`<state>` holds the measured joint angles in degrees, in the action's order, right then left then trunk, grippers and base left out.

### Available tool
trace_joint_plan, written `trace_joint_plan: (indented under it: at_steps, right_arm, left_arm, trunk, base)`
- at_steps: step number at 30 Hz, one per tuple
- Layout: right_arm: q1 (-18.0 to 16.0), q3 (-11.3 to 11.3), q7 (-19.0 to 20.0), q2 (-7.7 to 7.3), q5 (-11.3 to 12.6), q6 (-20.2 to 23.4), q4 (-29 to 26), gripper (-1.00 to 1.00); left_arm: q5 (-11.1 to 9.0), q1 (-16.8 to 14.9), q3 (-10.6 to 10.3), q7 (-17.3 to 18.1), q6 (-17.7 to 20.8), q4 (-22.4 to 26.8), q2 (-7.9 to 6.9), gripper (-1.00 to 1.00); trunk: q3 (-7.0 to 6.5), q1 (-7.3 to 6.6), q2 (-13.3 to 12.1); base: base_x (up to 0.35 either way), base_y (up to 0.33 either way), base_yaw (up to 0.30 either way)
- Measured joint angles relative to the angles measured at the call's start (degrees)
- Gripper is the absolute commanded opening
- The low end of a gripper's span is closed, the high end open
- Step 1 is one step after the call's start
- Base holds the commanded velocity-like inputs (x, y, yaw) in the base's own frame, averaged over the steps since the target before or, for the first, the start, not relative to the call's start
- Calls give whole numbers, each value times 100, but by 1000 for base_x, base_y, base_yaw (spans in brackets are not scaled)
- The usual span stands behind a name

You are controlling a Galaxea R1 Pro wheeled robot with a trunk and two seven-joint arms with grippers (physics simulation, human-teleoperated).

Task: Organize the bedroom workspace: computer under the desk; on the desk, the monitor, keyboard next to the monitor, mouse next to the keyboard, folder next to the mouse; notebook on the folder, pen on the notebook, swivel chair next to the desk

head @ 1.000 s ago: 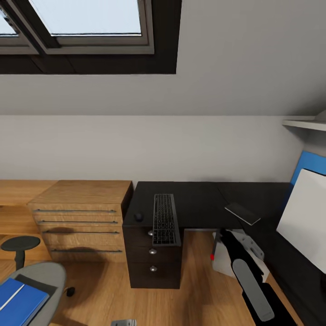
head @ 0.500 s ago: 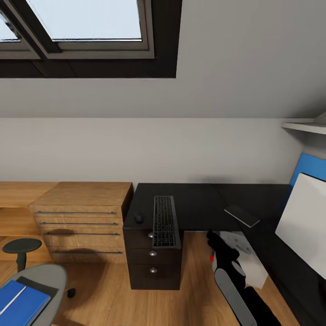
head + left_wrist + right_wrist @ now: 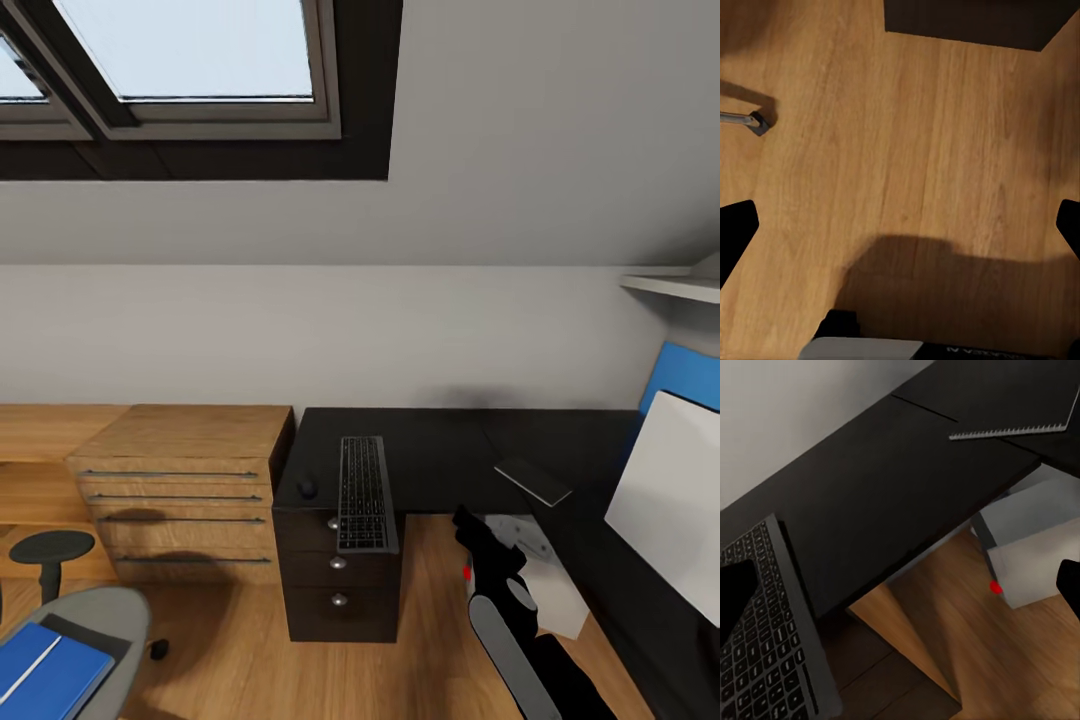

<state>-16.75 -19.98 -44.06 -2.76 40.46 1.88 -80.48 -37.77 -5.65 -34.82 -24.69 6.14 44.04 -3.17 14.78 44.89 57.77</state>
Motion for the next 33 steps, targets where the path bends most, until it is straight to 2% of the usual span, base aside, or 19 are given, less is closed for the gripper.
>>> trace_joint_plan:
  at_steps: [4, 8, 19, 23, 29, 33]
  right_arm:
    - [-1, 3, 4, 7, -10, -55, 57, 100]
    - [-1, 12, 6, 5, -45, -270, 259, 100]
    - [-4, 48, -7, 1, -40, -291, 260, 100]
    - [-2, 56, -3, 1, -40, -292, 260, 100]
    - [-1, 60, 0, 1, -41, -292, 259, 100]
    - [-4, 61, 1, 1, -44, -292, 259, 100]
  left_arm:
    - [-1, 0, 0, -1, -19, -29, 9, 100]
    - [0, 1, 5, -2, -50, -48, 17, 100]
    - [7, 0, 28, 7, -48, -41, -20, 100]
    - [10, 0, 178, 8, -48, -29, -29, 100]
    - [34, -1, 576, 36, -44, -18, -28, 100]
    - [45, -1, 714, 45, -44, -16, -27, 100]
  trunk:
    - [-72, -88, -161]
    - [-73, -88, -162]
    - [-73, -90, -162]
    - [-73, -89, -162]
    - [-73, -89, -162]
    - [-73, -88, -162]
  base:
    - [0, 0, 14]
    - [0, 0, 101]
    - [170, -75, 9]
    - [50, -22, 1]
    - [17, -7, 0]
    - [4, -2, 0]
